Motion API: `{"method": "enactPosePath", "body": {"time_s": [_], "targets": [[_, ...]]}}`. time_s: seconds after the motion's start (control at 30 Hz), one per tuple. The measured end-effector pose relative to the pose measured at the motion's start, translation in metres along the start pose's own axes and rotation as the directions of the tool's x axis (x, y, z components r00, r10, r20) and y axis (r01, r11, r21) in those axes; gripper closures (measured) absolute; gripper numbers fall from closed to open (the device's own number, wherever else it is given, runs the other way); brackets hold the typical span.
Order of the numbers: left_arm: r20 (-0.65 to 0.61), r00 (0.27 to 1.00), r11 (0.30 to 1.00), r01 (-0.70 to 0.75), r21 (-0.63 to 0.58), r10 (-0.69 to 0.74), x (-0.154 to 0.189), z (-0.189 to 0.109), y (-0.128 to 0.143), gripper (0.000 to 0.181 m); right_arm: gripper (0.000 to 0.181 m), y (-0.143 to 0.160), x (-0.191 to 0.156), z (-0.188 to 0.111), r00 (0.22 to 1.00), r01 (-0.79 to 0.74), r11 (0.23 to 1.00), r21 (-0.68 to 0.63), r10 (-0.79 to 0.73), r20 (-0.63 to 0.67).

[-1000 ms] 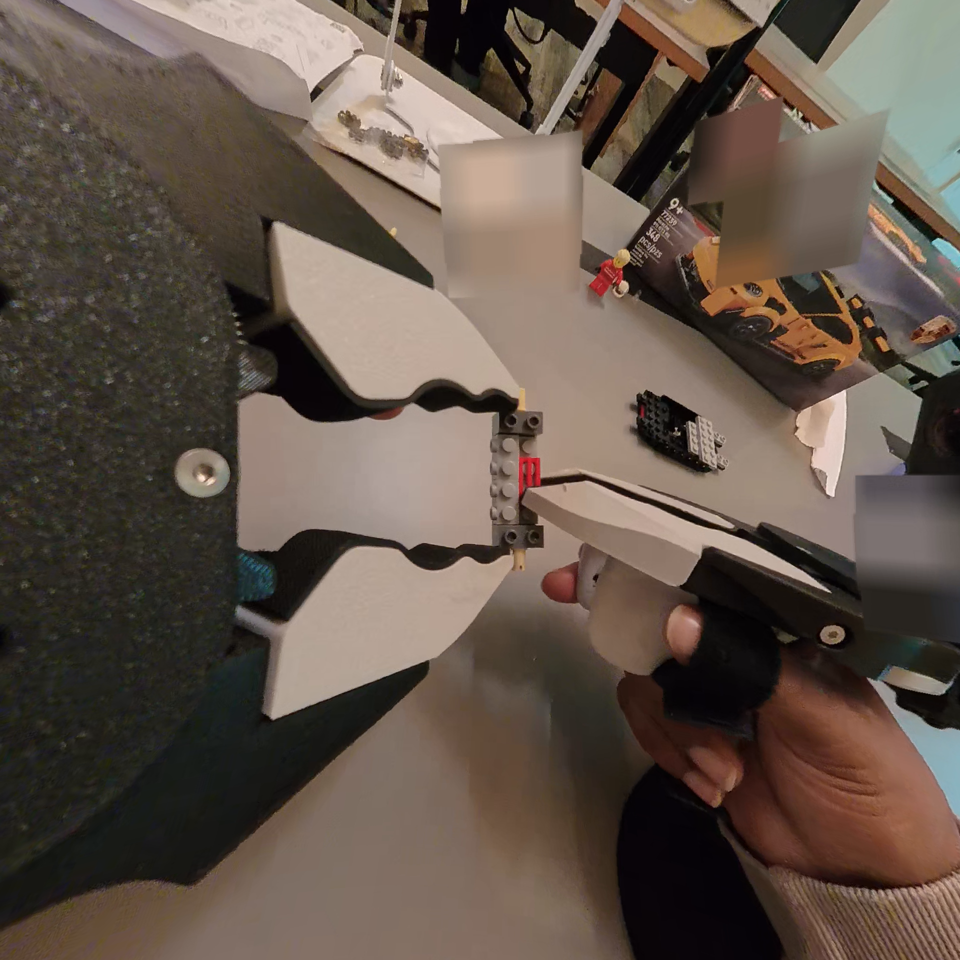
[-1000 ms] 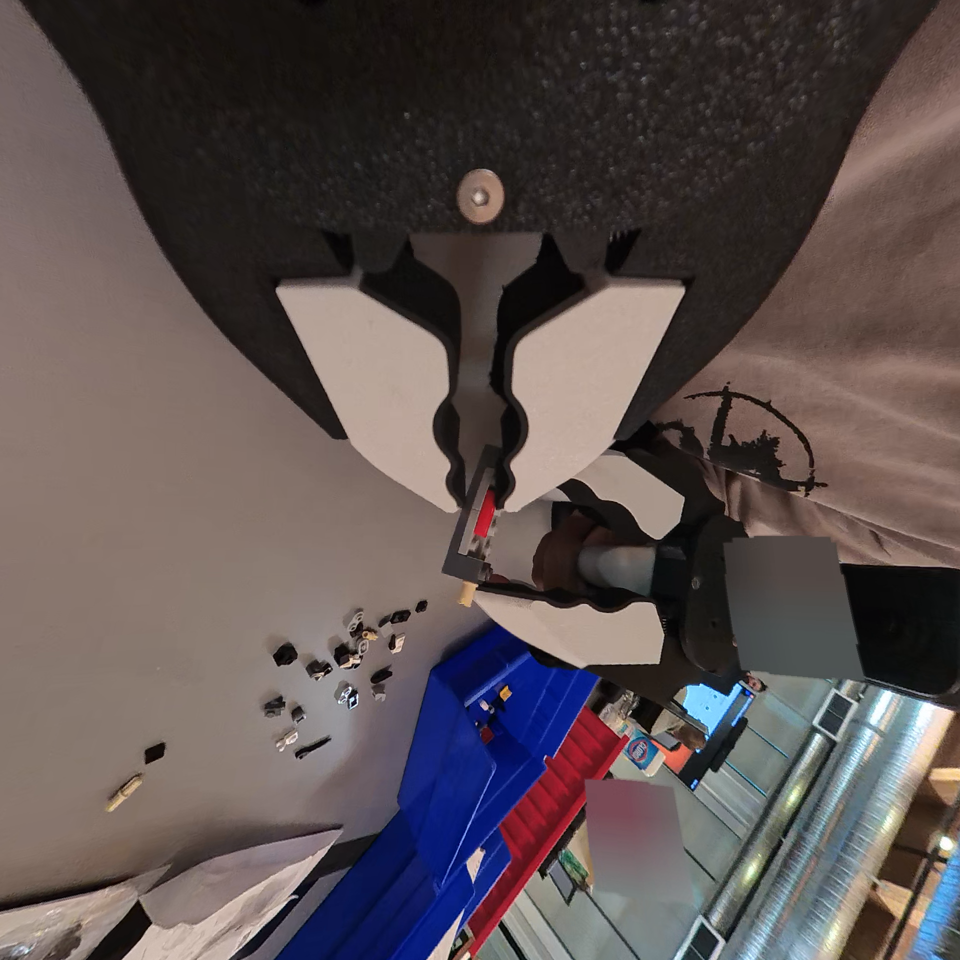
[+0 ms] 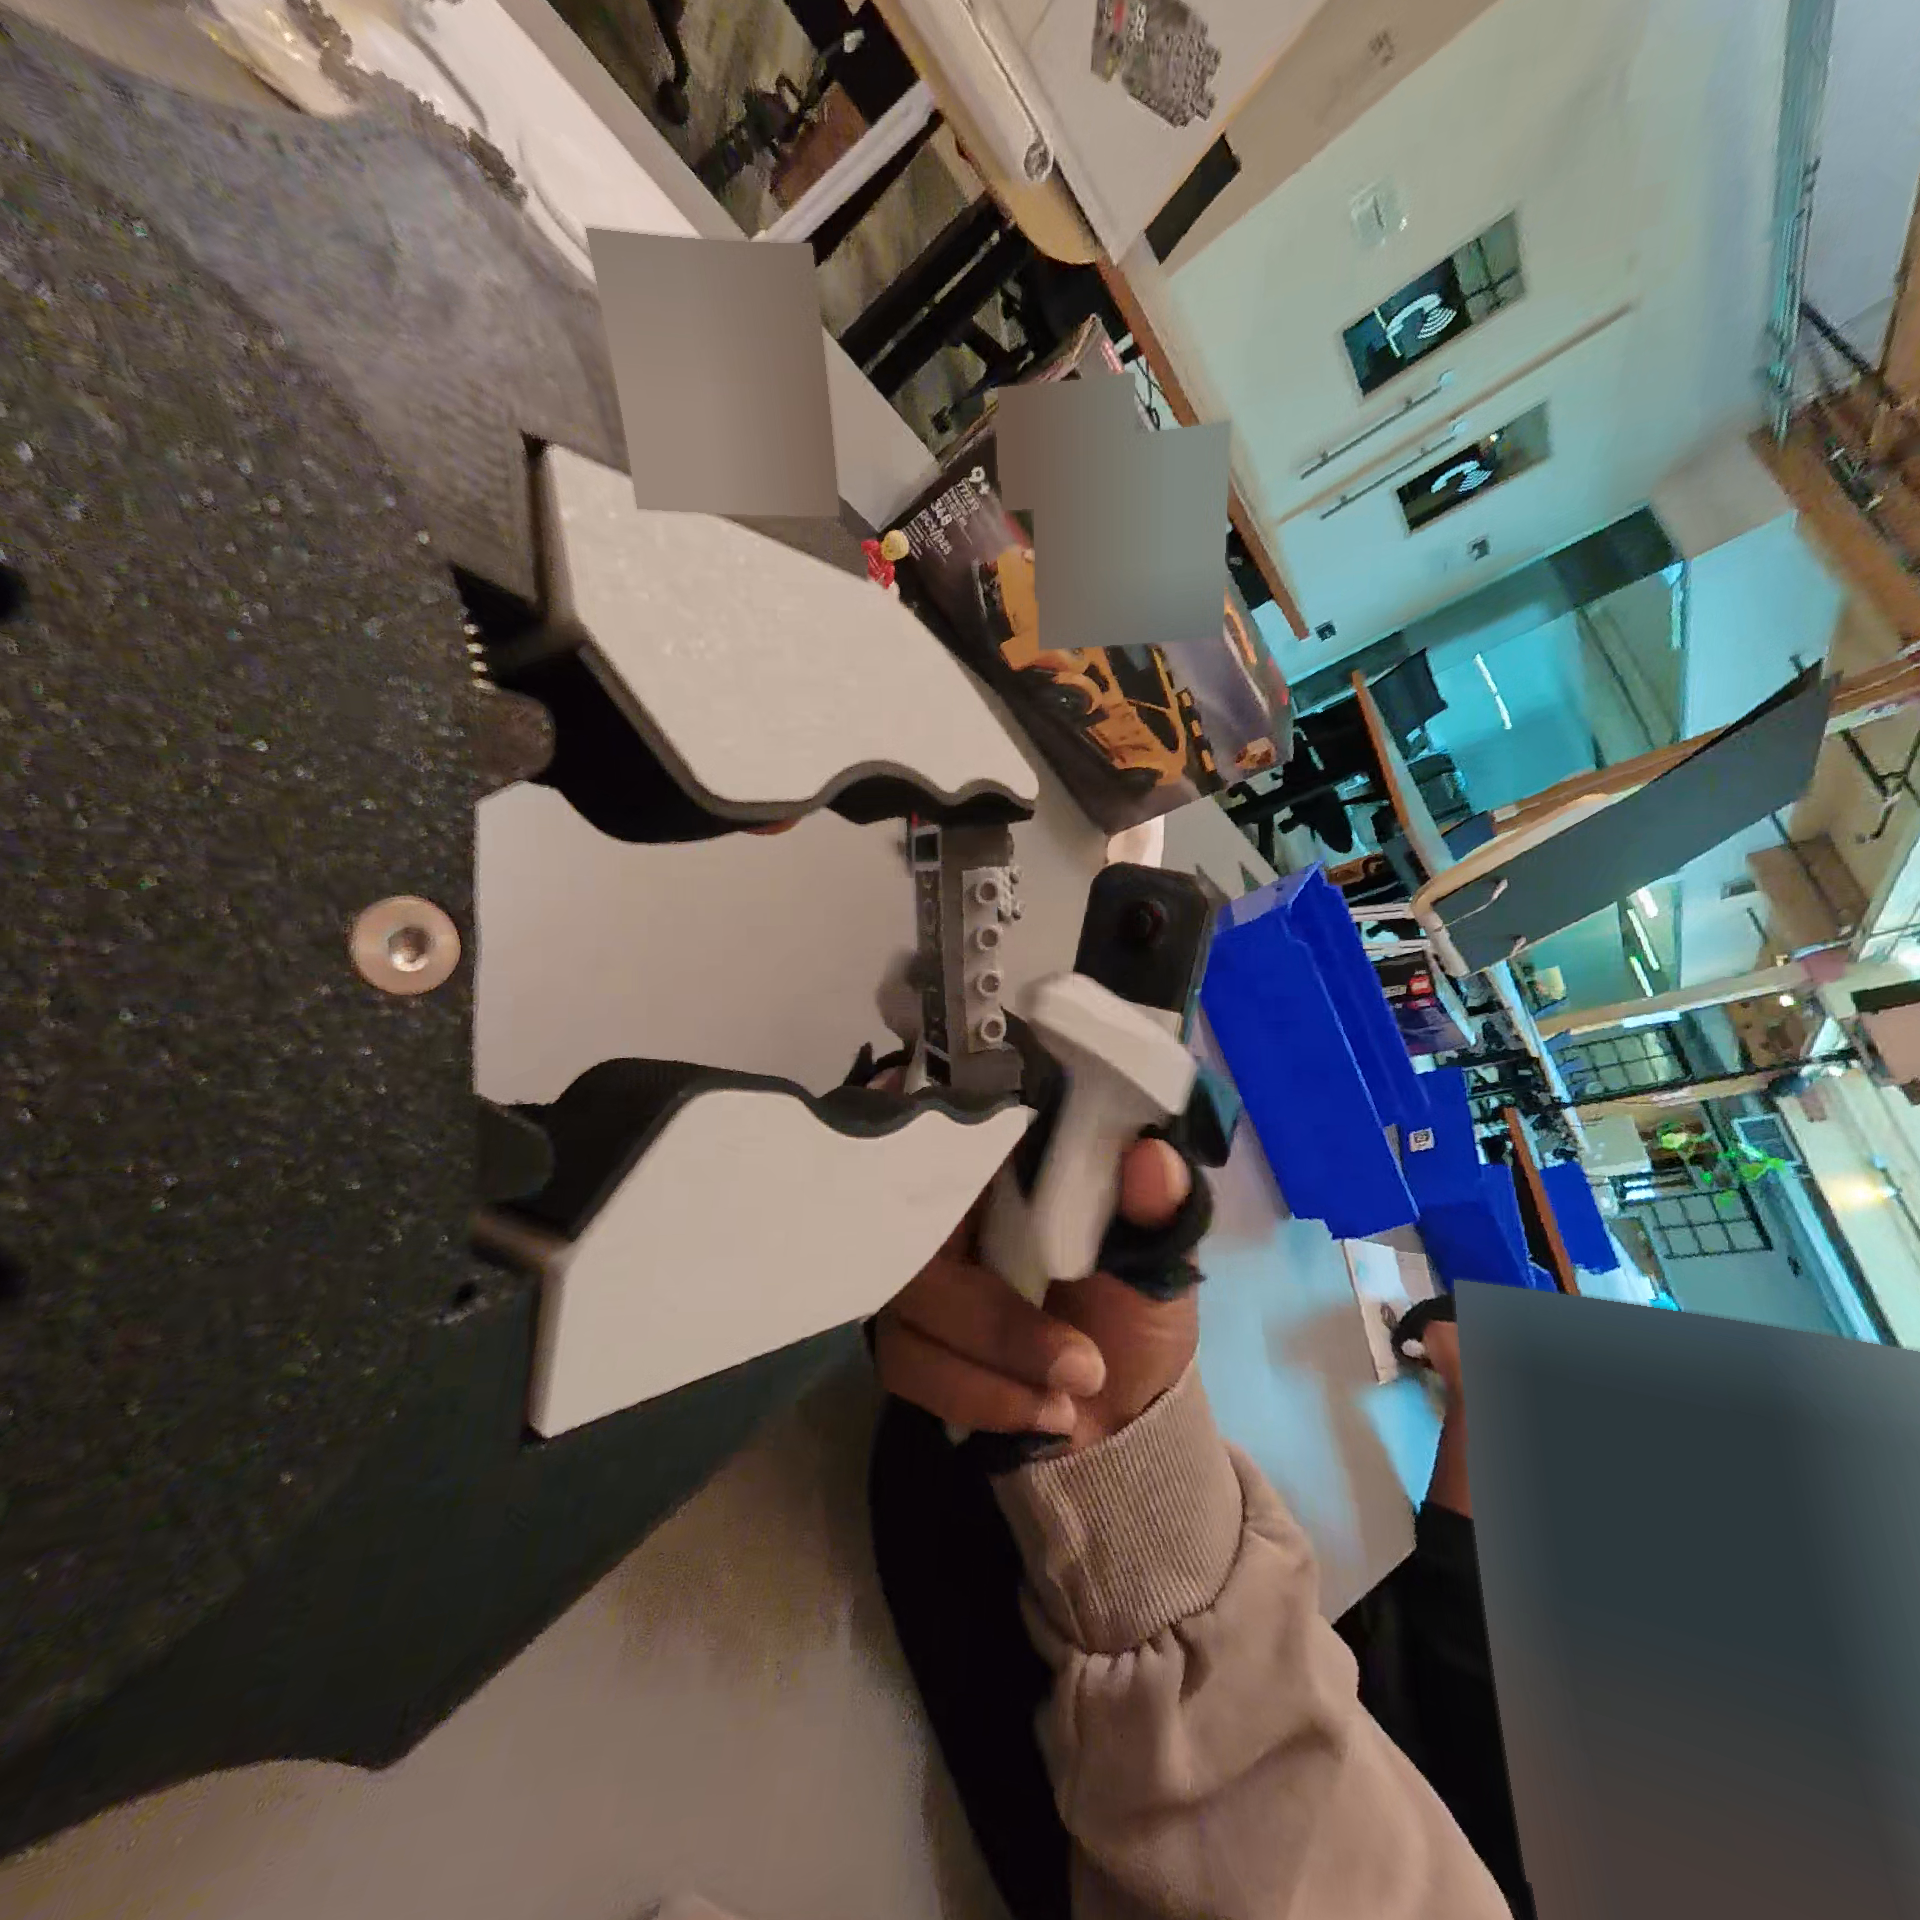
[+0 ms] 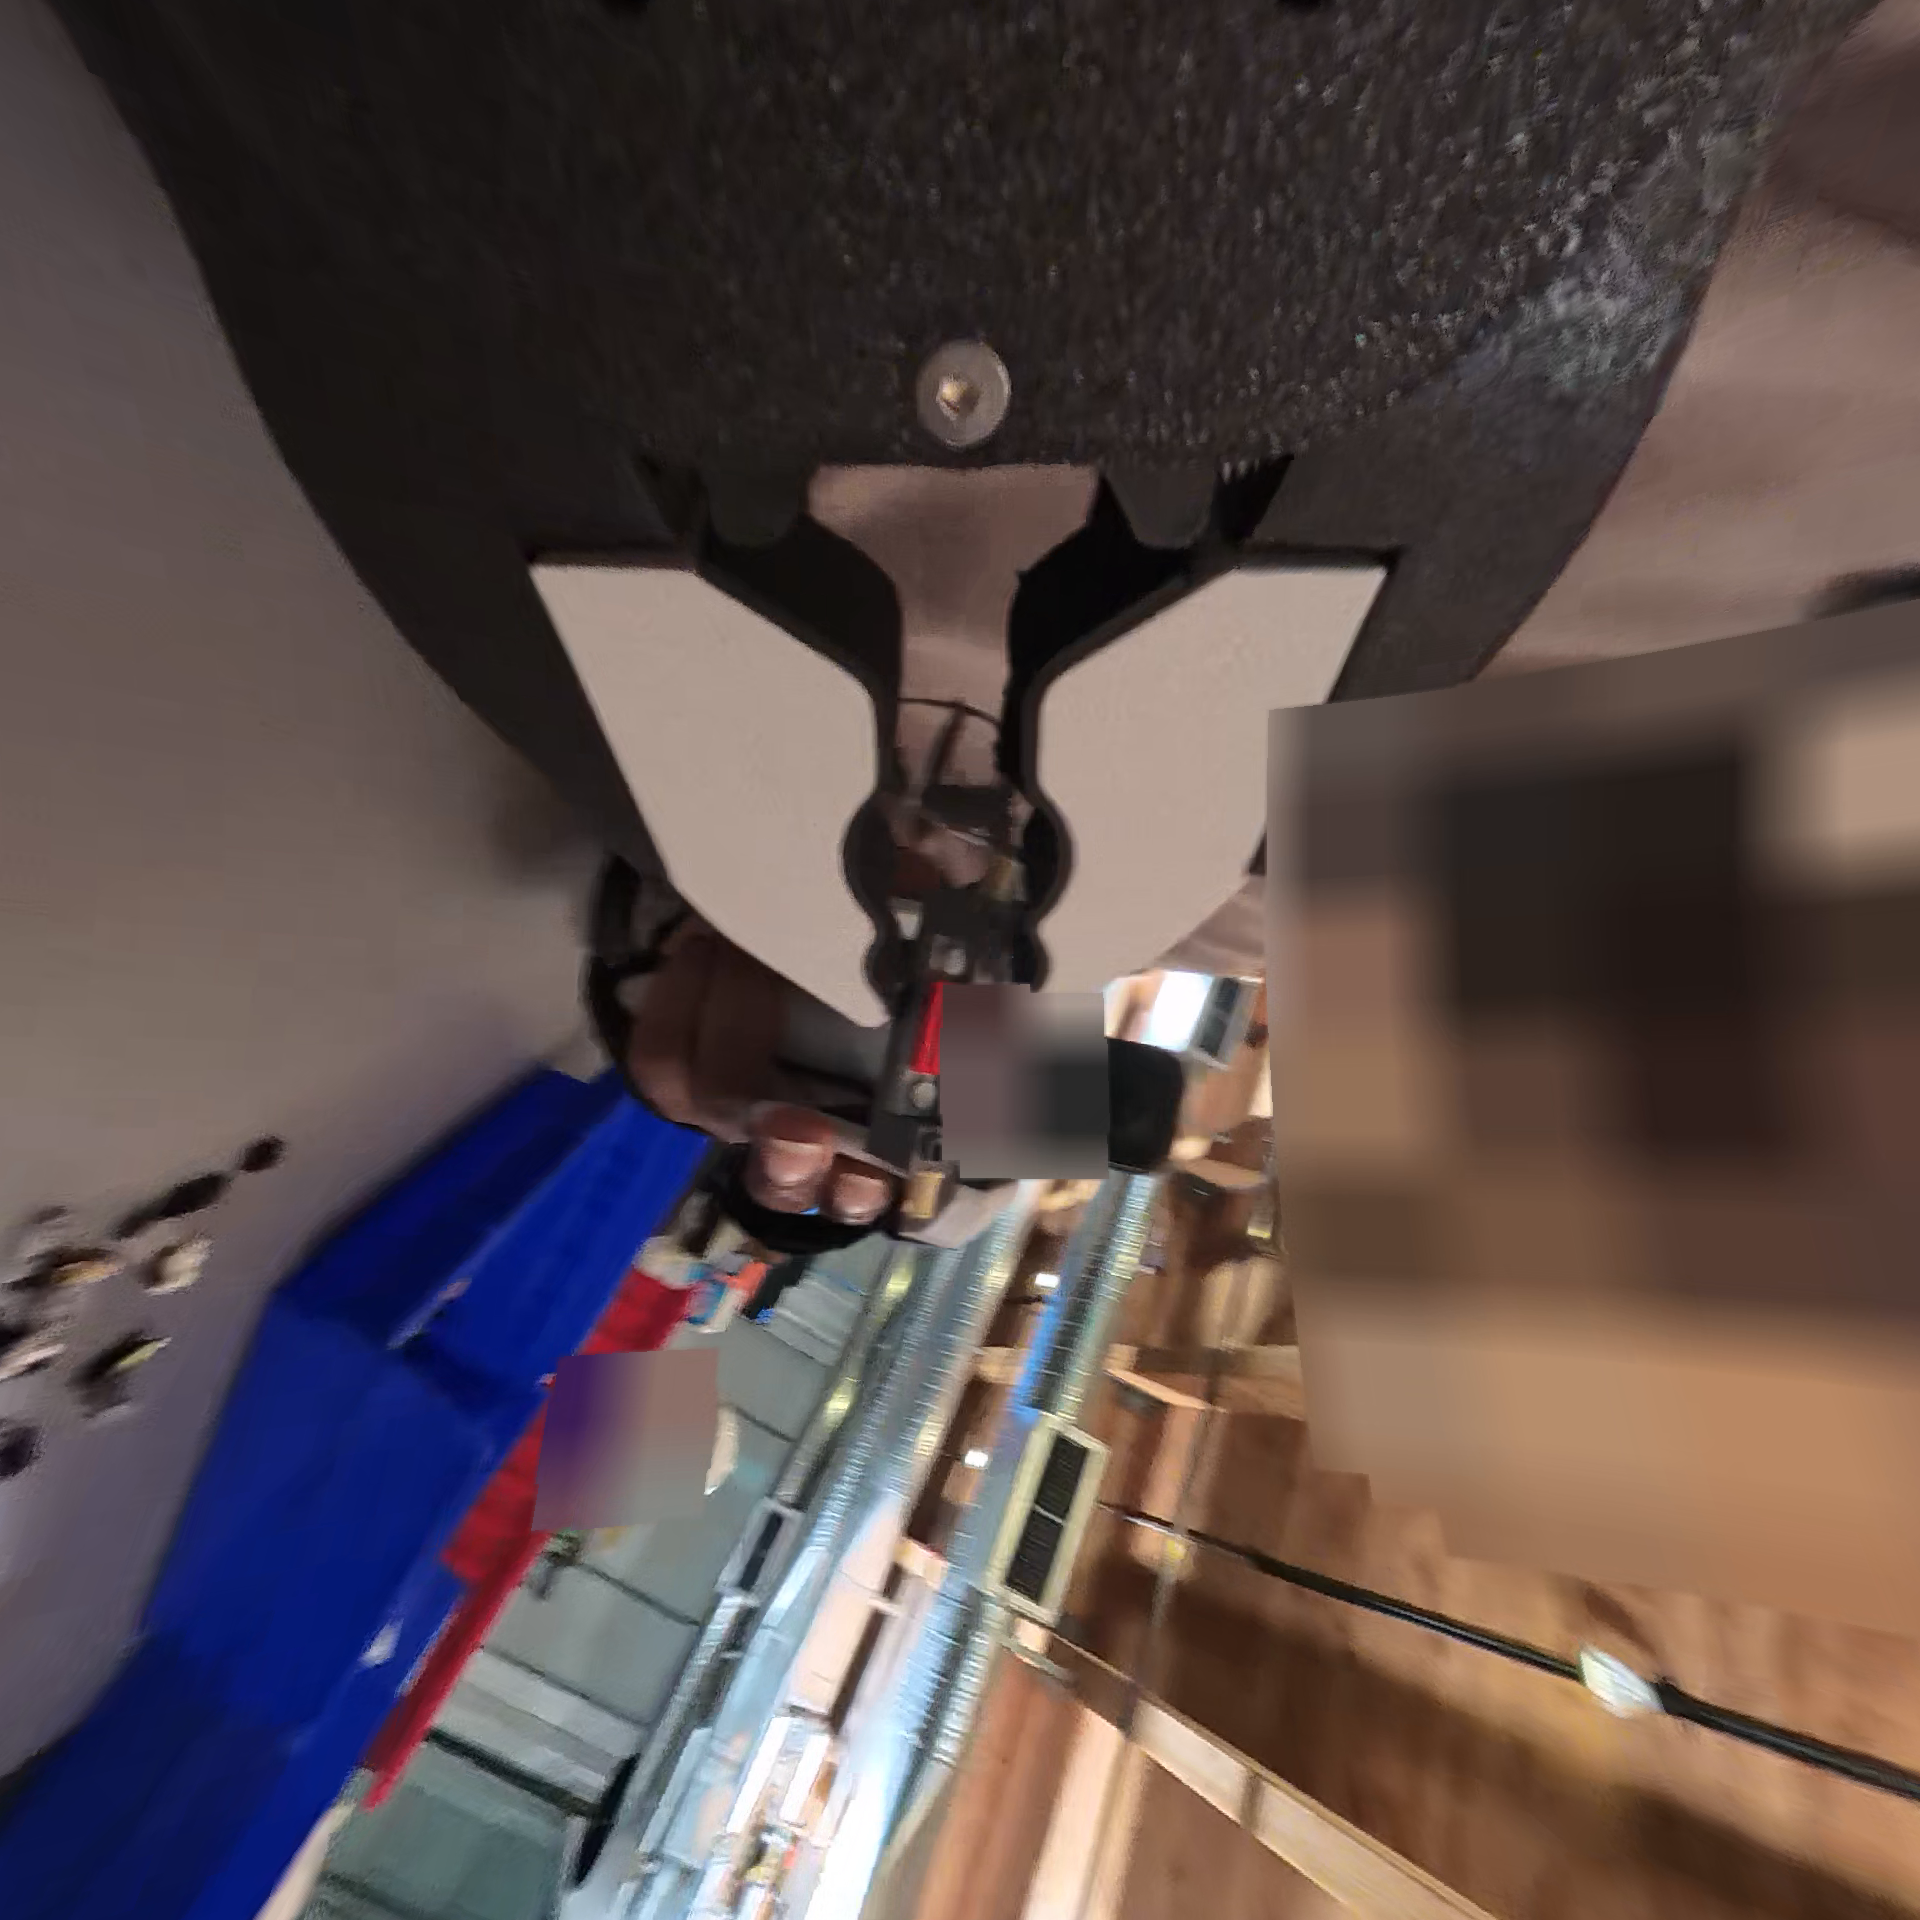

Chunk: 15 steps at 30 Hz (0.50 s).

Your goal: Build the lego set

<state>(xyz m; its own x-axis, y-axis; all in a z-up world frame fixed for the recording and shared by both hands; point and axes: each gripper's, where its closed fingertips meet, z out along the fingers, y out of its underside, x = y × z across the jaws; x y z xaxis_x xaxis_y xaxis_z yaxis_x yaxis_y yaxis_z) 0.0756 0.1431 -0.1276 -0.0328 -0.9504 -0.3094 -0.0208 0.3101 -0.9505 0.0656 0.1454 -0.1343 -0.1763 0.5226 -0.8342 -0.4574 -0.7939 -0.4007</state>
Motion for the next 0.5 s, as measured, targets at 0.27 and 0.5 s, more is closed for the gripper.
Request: {"method": "enactPosePath", "body": {"time_s": [0.27, 0.5], "targets": [[0.044, 0.999, 0.973, -0.012, -0.230, 0.023, -0.010, 0.007, 0.038, 0.127, 0.165, -0.013, 0.027, -0.013, 0.807, 0.344, 0.923, -0.170, -0.384, -0.449], [0.063, 0.990, 0.931, -0.098, -0.352, 0.128, -0.012, 0.009, 0.061, 0.131, 0.165, -0.009, 0.048, -0.020, 0.702, 0.326, 0.913, -0.246, -0.408, -0.584]]}}
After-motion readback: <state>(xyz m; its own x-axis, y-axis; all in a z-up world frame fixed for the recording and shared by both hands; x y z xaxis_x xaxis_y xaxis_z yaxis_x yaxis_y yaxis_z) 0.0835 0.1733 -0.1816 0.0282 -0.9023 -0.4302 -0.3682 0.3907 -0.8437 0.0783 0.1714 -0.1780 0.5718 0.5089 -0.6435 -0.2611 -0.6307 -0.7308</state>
